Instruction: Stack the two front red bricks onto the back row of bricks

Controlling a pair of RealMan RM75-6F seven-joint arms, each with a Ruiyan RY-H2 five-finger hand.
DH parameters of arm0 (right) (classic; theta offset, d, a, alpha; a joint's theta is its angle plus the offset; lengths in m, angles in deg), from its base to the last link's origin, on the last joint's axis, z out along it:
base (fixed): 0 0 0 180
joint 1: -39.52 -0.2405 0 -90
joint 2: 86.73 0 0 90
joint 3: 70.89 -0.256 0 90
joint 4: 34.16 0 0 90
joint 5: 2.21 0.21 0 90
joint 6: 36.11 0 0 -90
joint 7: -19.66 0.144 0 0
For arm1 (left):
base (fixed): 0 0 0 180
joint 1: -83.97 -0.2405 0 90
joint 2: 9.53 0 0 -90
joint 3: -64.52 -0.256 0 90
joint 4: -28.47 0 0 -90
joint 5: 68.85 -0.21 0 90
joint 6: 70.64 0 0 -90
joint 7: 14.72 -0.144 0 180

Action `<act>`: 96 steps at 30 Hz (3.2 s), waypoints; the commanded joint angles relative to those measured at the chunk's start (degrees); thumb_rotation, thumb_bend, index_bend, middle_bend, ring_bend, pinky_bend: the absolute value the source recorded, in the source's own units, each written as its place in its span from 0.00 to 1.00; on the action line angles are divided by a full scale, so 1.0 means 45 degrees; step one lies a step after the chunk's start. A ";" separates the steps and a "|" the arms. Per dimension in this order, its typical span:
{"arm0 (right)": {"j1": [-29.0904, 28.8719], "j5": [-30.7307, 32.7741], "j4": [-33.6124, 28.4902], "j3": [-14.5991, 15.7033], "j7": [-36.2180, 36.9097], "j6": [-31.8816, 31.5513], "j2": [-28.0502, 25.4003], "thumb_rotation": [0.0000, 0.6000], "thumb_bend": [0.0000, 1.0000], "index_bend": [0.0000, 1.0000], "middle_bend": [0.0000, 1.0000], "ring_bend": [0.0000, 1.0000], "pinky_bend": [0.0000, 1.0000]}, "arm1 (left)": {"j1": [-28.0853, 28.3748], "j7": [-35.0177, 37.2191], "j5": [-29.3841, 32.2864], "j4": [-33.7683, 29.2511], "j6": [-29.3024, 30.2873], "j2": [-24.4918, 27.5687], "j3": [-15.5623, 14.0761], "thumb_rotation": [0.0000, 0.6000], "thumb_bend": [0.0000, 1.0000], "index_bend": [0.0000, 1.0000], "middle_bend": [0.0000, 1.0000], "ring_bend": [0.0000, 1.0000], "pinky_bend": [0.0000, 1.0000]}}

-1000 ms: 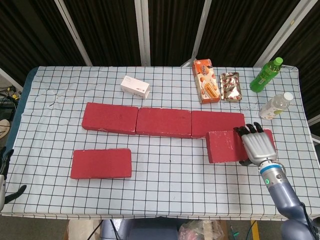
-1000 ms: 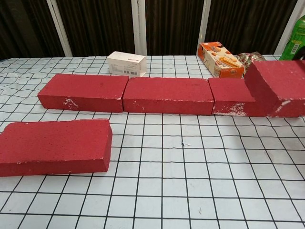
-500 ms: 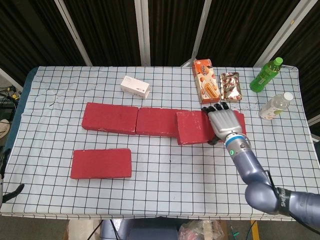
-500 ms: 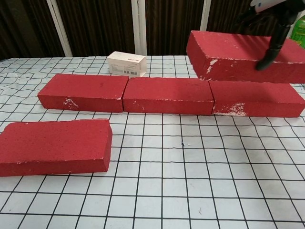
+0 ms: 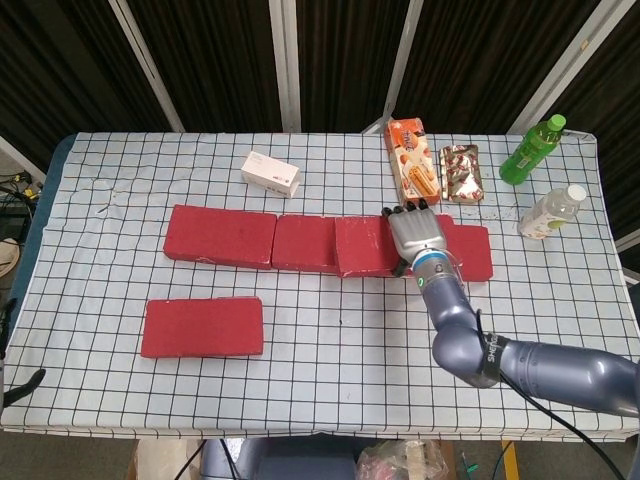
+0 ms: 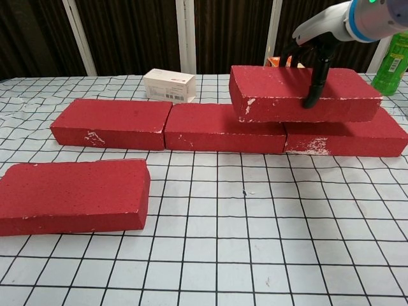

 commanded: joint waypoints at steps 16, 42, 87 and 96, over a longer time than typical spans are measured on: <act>-0.0952 0.2233 0.2062 0.0229 -0.1053 -0.0029 0.1077 1.00 0.15 0.18 0.22 0.10 0.00 | 0.0041 -0.0499 0.0176 -0.0007 -0.0038 -0.0208 0.0031 1.00 0.00 0.06 0.00 0.03 0.22; -0.0744 0.2613 0.3287 0.0139 -0.1705 -0.0071 0.2049 1.00 0.15 0.18 0.22 0.10 0.00 | 0.0012 -0.0462 0.0098 0.0000 0.0002 -0.0191 -0.0039 1.00 0.00 0.06 0.00 0.03 0.22; -0.0762 0.3180 0.3668 -0.0798 -0.2874 -0.0689 0.2769 1.00 0.15 0.15 0.09 0.00 0.00 | 0.0095 -0.0606 0.0379 -0.0037 -0.0173 -0.0194 -0.0003 1.00 0.00 0.06 0.00 0.03 0.22; -0.0742 0.3246 0.3510 -0.0947 -0.3073 -0.0888 0.2761 1.00 0.15 0.12 0.07 0.00 0.00 | 0.0104 -0.0661 0.0428 -0.0064 -0.0196 -0.0196 -0.0004 1.00 0.00 0.06 0.00 0.03 0.22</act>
